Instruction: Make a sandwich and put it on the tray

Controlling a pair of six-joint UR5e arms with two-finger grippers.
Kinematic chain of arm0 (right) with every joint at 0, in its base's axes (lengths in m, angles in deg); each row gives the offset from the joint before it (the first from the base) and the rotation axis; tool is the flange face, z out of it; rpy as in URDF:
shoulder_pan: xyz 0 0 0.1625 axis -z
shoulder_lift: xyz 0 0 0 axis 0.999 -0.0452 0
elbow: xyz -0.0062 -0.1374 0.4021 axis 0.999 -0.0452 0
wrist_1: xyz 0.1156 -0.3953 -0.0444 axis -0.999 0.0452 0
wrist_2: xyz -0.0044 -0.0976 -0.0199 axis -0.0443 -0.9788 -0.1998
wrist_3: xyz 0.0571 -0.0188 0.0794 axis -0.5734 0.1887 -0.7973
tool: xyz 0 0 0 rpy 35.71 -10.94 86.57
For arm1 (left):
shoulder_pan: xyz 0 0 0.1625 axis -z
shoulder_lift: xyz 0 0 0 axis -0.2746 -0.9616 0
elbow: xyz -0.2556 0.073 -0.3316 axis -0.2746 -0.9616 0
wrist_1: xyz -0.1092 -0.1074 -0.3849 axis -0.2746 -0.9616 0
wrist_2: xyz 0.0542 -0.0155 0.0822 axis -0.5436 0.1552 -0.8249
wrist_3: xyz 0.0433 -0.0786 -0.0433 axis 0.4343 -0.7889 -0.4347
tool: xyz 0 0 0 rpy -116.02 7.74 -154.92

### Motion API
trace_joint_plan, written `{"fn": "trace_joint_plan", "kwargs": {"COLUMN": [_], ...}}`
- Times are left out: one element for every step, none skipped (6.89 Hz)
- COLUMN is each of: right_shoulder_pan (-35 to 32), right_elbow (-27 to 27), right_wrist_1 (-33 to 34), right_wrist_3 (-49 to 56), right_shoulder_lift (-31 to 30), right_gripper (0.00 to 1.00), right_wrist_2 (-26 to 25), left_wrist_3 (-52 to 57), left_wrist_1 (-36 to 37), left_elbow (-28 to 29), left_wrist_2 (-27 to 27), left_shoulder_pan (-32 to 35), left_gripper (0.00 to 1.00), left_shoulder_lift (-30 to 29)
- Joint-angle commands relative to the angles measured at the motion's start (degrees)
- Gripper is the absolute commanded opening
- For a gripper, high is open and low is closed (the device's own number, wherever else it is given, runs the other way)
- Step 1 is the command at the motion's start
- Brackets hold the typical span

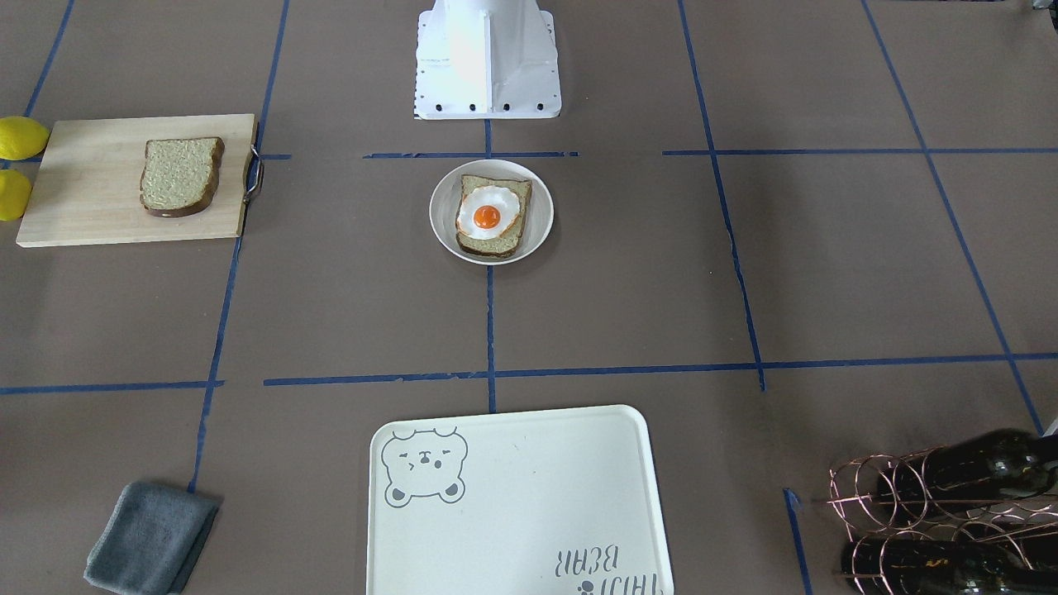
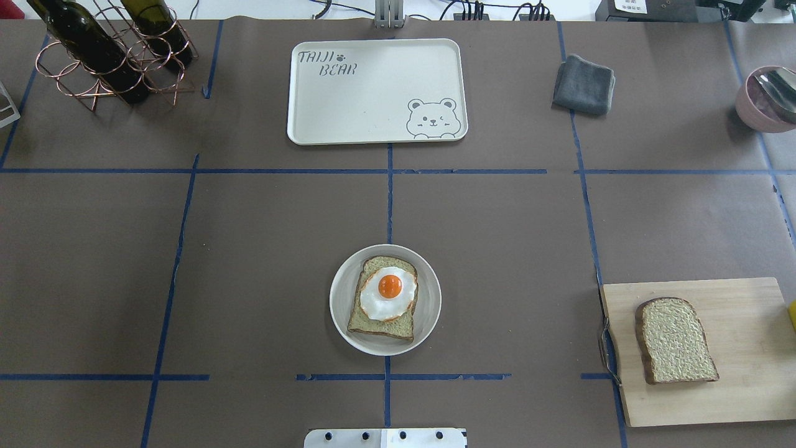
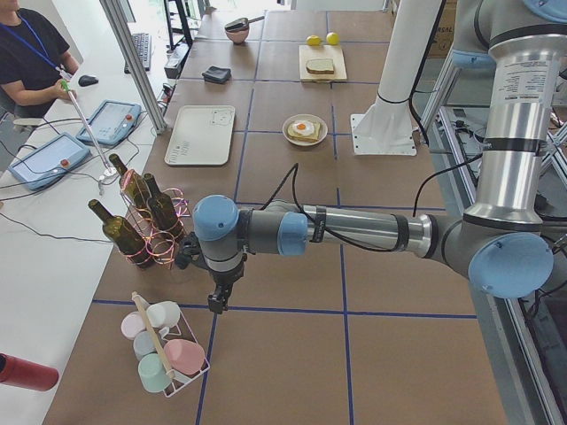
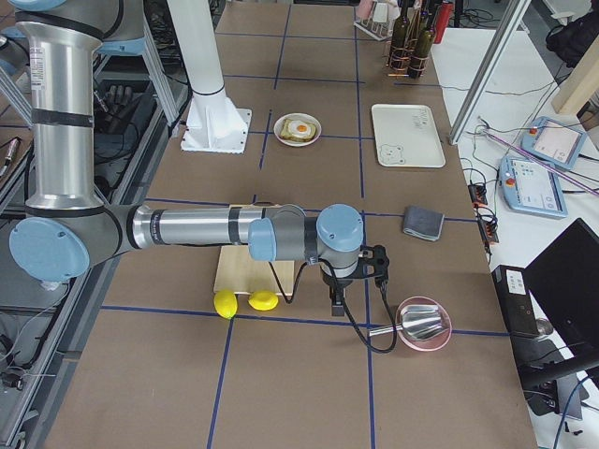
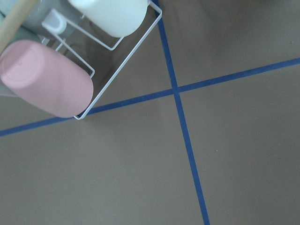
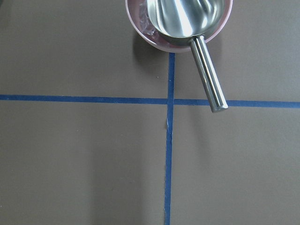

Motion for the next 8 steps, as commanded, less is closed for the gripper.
{"fn": "trace_joint_plan", "kwargs": {"right_shoulder_pan": [3.4,3.7,4.4,6.0,9.9,13.6,17.1,21.6], "right_elbow": [1.2,1.3,2.2,2.6,2.8,3.5,6.9,11.8], "right_wrist_1": [0.1,-0.5,-6.1,-14.7,-24.9,-31.1,-31.5,-31.6], "right_wrist_3": [-1.4,-4.8,-8.3,-16.1,-26.3,-34.9,-38.5,-44.3], "right_shoulder_lift": [1.1,1.2,0.5,-1.6,-4.3,-6.6,-9.3,-12.2], "right_gripper": [1.0,1.0,1.0,1.0,1.0,1.0,1.0,1.0], "right_wrist_2": [0.3,1.2,2.2,2.3,1.7,1.2,-1.6,-2.1], "left_wrist_3": [-1.0,-2.7,-3.1,-9.3,-18.3,-25.0,-30.6,-38.2], "left_wrist_1": [-12.7,-12.8,-12.8,-12.8,-13.3,-13.4,-13.4,-13.4], "left_elbow": [0.6,-0.6,-1.2,-1.4,-3.2,-5.8,-8.4,-10.3], "left_wrist_2": [0.3,-0.2,0.3,0.4,0.1,-0.3,-0.3,-0.3], "left_shoulder_pan": [-1.3,-6.4,-8.8,-11.2,-16.4,-19.9,-22.1,-25.0], "left_gripper": [1.0,1.0,1.0,1.0,1.0,1.0,1.0,1.0], "left_shoulder_lift": [0.0,-1.1,-3.3,-4.6,-6.0,-6.1,-6.2,-6.9]}}
